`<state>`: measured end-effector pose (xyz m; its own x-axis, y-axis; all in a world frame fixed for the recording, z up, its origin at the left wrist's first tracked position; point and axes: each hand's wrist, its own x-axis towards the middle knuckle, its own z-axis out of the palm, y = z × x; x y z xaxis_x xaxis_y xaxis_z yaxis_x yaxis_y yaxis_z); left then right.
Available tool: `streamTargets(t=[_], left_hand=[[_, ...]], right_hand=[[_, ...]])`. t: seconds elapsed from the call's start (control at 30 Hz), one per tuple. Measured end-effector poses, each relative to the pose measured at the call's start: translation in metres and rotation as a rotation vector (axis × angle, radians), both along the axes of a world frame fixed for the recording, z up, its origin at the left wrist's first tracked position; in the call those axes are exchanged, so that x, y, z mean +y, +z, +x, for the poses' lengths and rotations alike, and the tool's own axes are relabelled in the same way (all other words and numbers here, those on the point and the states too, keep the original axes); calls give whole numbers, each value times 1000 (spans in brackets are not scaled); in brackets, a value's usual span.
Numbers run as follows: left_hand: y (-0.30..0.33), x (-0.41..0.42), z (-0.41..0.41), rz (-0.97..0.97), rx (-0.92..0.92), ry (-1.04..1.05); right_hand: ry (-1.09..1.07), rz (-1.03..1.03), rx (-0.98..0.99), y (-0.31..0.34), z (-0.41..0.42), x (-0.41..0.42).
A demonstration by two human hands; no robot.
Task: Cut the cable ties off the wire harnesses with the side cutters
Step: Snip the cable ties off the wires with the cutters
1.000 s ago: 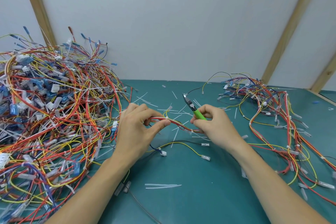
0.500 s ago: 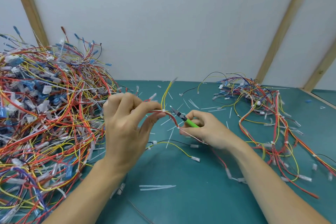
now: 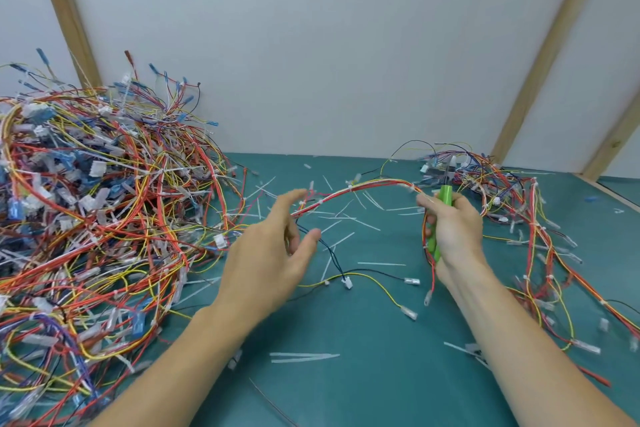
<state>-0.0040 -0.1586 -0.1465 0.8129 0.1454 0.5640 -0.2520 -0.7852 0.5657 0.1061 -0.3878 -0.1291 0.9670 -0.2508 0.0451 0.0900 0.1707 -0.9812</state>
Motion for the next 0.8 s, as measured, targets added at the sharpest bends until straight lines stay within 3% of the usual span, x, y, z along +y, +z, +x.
streamTargets(t=[0.1, 0.17, 0.27, 0.37, 0.47, 0.57, 0.63, 0.73, 0.8], left_hand=[[-12, -1, 5, -128, 249, 66], [-11, 4, 6, -137, 303, 94], [-6, 3, 1, -143, 208, -11], [-1, -5, -6, -26, 61, -174], [0, -11, -6, -1, -40, -208], [-1, 1, 3, -175, -7, -114], [-3, 17, 11, -184, 34, -24], [2, 38, 14, -282, -26, 97], [4, 46, 12, -215, -28, 238]], right_hand=[[46, -35, -41, -2, 1, 1], [51, -47, -46, -3, 2, 2], [-2, 3, -2, -4, 6, 0], [-60, 62, 30, -7, 11, -6], [-63, 37, 6, -11, 14, -10], [-56, -25, -52, -11, 13, -5], [-20, -75, -90, -11, 9, -1], [136, -190, -114, -10, 0, 7], [285, -267, -132, -10, -6, 13]])
